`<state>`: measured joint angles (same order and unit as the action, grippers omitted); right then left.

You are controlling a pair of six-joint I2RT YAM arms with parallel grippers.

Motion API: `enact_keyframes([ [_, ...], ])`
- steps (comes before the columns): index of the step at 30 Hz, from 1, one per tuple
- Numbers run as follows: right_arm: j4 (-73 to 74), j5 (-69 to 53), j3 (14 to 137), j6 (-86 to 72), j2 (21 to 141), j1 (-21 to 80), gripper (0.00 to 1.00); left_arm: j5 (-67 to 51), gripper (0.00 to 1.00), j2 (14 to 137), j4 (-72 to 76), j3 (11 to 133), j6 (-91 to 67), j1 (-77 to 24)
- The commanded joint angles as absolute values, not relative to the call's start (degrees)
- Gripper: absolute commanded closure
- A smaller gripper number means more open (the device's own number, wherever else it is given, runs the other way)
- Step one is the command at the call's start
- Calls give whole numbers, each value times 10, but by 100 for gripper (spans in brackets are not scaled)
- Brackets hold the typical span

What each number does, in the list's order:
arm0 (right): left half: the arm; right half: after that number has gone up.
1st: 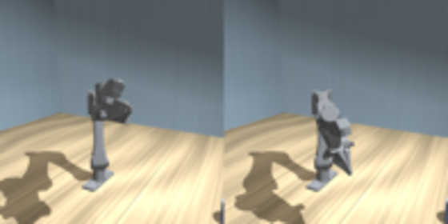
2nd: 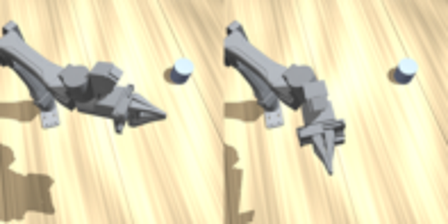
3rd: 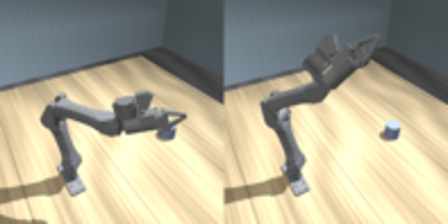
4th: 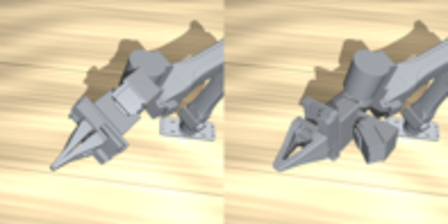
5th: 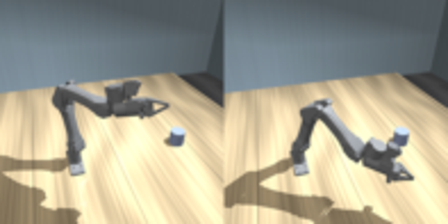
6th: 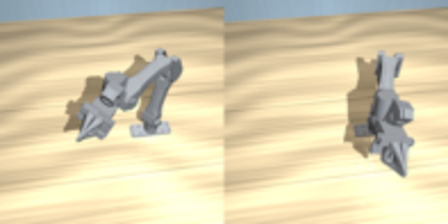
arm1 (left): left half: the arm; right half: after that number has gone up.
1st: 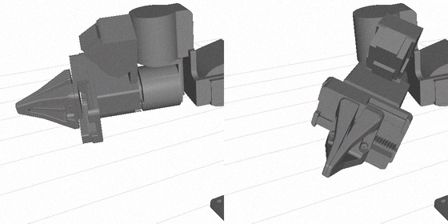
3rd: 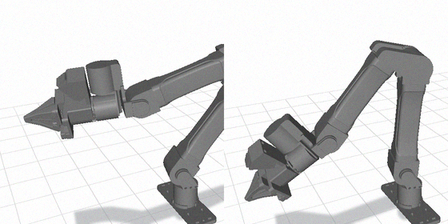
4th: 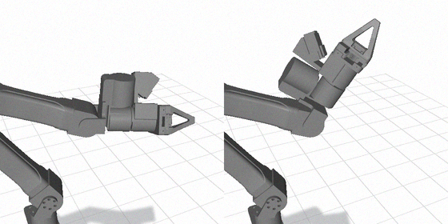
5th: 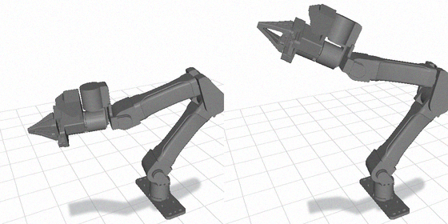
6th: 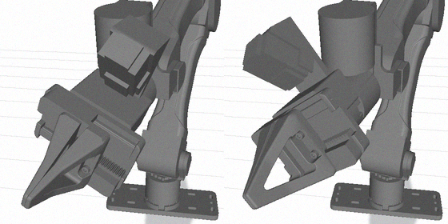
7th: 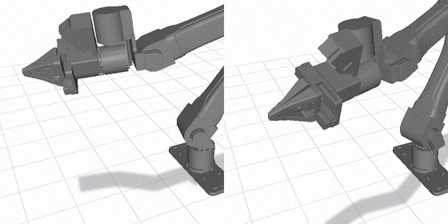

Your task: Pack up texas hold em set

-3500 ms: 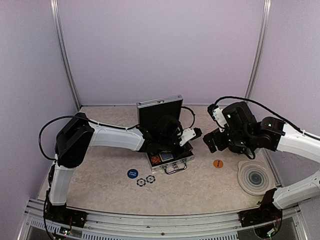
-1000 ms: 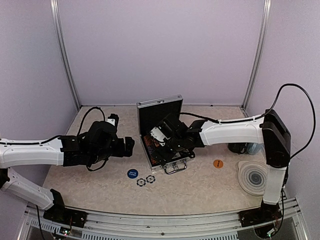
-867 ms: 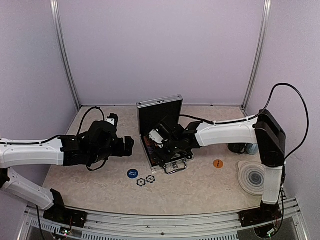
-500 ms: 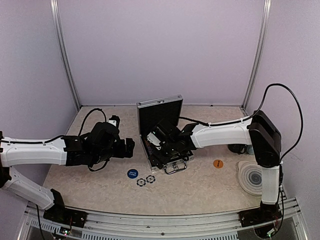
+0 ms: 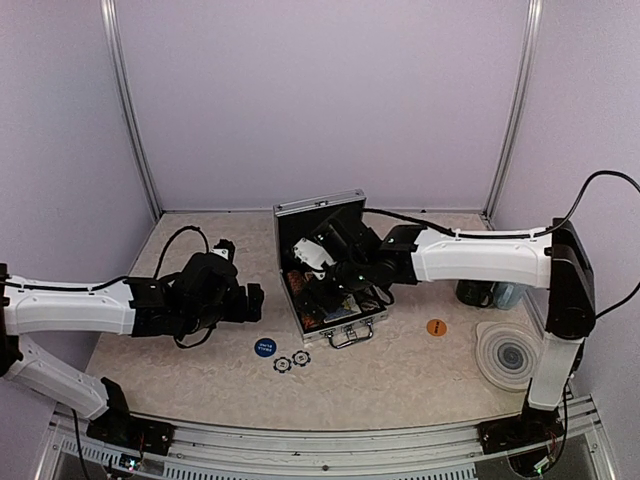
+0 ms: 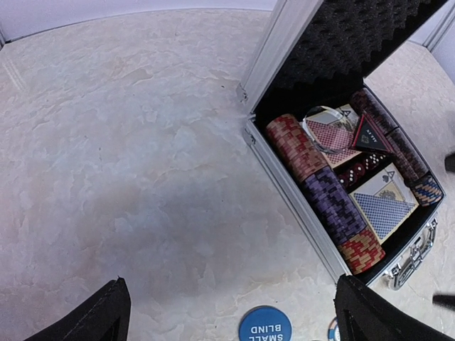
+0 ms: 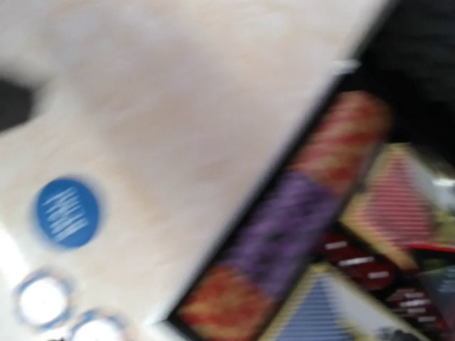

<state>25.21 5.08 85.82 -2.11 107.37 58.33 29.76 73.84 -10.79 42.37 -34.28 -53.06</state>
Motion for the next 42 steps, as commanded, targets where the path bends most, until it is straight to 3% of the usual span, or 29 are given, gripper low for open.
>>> enact_keyframes([
  [1, 311, 1, 868, 22, 1092, 640, 1, 309, 1, 724, -114, 413, -366, -517],
  [10, 333, -52, 925, 48, 1181, 668, 1, 316, 1, 682, -126, 373, -417, -489],
  [26, 458, -32, 1090, 80, 1336, 675, 1, 303, 1, 597, -119, 317, -442, -465],
  [30, 511, -35, 1138, 86, 1370, 676, 9, 300, 1, 595, -114, 313, -441, -465],
  [38, 550, -28, 1169, 100, 1406, 691, 11, 299, 1, 588, -104, 306, -437, -461],
  [42, 555, -36, 1165, 102, 1408, 692, 24, 300, 1, 583, -105, 304, -433, -460],
])
